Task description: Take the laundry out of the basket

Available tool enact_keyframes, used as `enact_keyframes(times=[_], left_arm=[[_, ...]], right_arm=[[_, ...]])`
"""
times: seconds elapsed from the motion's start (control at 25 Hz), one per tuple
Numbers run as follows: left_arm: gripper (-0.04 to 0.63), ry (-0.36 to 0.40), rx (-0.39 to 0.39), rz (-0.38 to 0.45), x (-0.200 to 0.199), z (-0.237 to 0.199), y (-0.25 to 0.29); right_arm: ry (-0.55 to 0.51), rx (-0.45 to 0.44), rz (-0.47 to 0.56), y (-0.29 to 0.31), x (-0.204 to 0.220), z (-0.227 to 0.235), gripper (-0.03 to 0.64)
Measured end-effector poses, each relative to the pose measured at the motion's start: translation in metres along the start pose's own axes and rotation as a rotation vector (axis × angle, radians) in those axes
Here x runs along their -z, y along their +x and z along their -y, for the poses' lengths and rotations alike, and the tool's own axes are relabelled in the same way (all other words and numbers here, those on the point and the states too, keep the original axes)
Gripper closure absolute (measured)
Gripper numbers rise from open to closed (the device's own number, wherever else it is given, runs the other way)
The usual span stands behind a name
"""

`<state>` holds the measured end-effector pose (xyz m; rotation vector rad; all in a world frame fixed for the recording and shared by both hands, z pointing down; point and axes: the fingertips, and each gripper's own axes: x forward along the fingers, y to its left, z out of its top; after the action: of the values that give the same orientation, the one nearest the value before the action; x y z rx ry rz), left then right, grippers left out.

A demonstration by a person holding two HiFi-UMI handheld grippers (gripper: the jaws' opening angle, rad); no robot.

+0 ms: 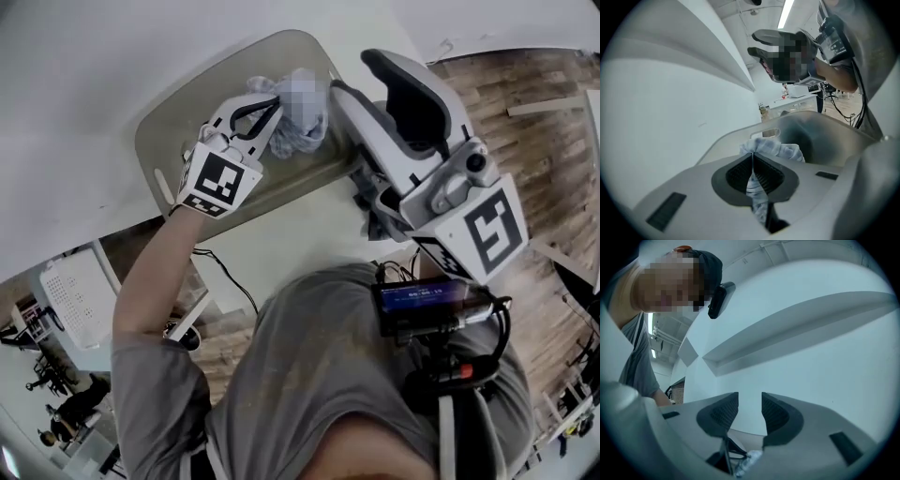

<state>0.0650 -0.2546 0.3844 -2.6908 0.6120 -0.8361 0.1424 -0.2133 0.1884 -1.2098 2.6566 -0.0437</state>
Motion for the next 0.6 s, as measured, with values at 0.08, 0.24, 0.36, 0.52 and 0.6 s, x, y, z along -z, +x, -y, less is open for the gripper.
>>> enact_keyframes(times=[0.08,0.24,0.36,0.52,0.6], left_arm=[[0.577,-0.009,-0.052,0.019,-0.007,-0.008,-0.02],[0.577,-0.006,-0.177,0.079,-0.037,-0.028,-0.054],[0.577,-0.029,-0.248,0.121,-0.056,-0.042,-0.091],[0.577,-0.052,-0.353,0.165,-0.08,-0.062,-0.146],[0.577,-0.061,-0.408,0.184,-0.09,-0.068,-0.17]], right_arm=[[-0.01,-0.003,0.007,-0.003,-0.004,-0.009,0.459],[-0.037,-0.032,0.032,-0.012,-0.013,-0.017,0.46],[-0.04,-0.047,0.026,-0.015,-0.019,-0.037,0.46],[-0.052,-0.109,0.042,-0.011,-0.032,-0.064,0.46],[-0.059,-0.145,0.053,-0.009,-0.038,-0.075,0.46]])
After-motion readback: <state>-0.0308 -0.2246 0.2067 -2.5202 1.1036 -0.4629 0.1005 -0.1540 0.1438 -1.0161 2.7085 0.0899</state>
